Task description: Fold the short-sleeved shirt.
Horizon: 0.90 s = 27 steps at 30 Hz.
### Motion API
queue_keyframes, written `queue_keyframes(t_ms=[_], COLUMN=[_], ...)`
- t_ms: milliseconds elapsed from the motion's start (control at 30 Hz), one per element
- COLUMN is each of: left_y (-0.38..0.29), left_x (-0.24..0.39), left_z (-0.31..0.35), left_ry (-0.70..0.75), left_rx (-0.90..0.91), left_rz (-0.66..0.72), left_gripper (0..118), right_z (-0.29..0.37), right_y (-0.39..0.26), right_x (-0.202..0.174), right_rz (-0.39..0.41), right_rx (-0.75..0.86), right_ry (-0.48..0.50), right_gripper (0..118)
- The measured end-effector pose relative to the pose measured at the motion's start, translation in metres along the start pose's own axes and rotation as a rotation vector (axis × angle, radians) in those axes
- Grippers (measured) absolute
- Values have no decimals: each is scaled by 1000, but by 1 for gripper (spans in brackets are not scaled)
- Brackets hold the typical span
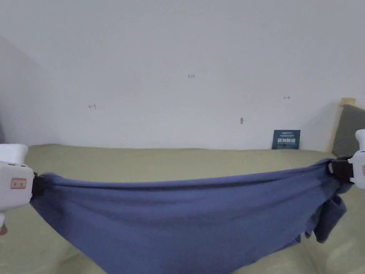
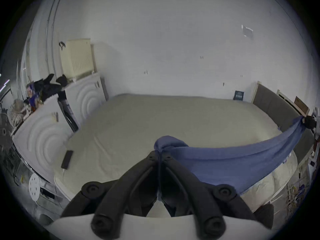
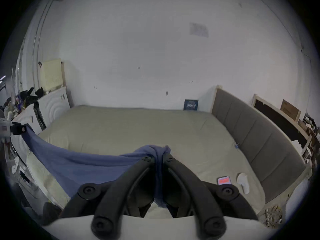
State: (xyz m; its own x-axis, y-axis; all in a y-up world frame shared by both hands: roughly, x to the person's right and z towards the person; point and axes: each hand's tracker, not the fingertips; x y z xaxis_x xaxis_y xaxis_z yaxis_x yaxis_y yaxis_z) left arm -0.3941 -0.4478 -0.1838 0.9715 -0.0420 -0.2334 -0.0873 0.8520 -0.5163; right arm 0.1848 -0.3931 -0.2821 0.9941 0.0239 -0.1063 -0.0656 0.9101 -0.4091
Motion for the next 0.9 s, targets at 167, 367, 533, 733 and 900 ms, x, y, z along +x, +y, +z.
queue_keyframes(t_ms=[167,367,533,733,900], left_y=[38,78,118,161,165], left_x=[17,41,56,73,79], left_z=[2,-28,-65,-115,-159], left_ry=[-10,0,15,47,70], left_rx=[51,70,87,116,112], left_rz=[-4,-2,6,17,17], left_gripper=[2,2,2,2,2], right_z=[7,-19,-59,-117,-167], right_y=[27,58,88,118,116], right_x=[7,8,12,12,4], right_rz=[-25,-15,-14,-24,-7], right_rx=[39,47,55,54,31], right_ry=[-27,-92,-135,-172,-195], right_gripper=[7,7,7,7,7])
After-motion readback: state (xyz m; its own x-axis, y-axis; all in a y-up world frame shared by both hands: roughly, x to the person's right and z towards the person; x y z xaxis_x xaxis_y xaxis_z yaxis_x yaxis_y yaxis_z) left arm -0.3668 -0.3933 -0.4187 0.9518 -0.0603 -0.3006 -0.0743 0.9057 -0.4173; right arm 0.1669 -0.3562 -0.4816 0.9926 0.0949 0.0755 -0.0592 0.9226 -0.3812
